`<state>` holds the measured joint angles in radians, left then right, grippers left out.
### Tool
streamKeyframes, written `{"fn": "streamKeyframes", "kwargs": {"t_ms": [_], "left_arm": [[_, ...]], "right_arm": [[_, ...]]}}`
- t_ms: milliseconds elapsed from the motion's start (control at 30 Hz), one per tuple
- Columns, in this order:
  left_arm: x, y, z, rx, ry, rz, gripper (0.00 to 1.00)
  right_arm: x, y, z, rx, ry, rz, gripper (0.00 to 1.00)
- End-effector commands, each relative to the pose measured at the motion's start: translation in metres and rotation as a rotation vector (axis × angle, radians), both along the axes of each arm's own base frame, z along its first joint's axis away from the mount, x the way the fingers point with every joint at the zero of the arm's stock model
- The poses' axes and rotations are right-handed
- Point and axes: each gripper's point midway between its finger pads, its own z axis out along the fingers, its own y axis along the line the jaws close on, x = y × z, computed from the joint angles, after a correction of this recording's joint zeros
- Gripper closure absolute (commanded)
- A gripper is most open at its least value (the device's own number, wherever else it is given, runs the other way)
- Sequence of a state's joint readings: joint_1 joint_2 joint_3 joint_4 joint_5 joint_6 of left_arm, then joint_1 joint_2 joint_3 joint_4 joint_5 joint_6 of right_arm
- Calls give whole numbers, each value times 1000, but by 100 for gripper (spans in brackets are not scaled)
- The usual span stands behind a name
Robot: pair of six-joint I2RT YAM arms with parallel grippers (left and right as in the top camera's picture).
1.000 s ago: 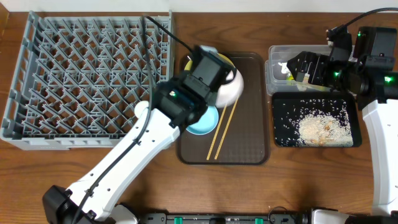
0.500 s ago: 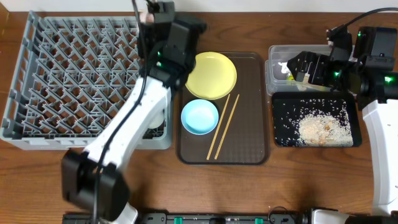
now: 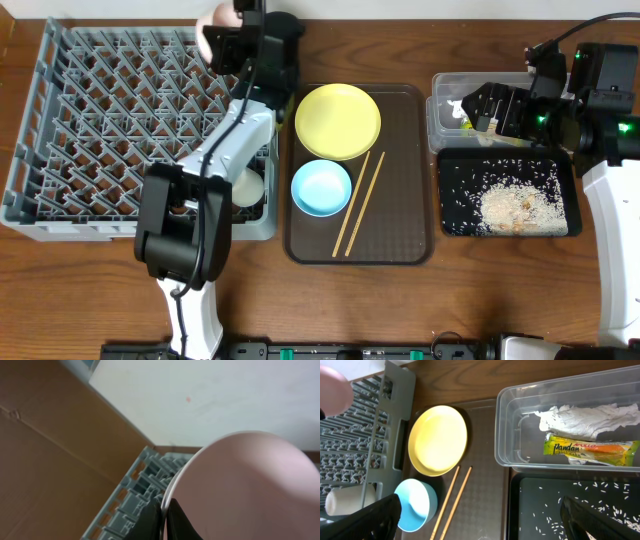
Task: Sort waste into correct bins and load items into the dishwasher
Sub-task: 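Place the white bowl upright into the dish rack's back edge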
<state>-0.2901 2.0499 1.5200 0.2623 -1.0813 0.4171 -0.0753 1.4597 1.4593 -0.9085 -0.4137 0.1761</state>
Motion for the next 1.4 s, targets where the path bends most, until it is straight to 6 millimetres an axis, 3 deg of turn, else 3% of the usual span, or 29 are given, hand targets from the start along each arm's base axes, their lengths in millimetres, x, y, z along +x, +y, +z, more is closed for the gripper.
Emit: {"fn": "streamKeyframes", "kwargs": {"t_ms": [0, 433, 800, 1200, 1367], "left_arm": [[-3, 24, 1, 39, 27, 68, 93], [6, 21, -46, 55, 118, 37, 93], [9, 19, -40, 99, 144, 20, 93], [16, 10, -11, 229, 166, -11, 93], [16, 5, -14, 244, 195, -24, 93]], "right_arm": [[0, 3, 1, 5, 0, 3, 1], [0, 3, 1, 5, 0, 3, 1], [0, 3, 1, 5, 0, 3, 1], [0, 3, 1, 5, 0, 3, 1], [0, 3, 1, 5, 0, 3, 1]]}}
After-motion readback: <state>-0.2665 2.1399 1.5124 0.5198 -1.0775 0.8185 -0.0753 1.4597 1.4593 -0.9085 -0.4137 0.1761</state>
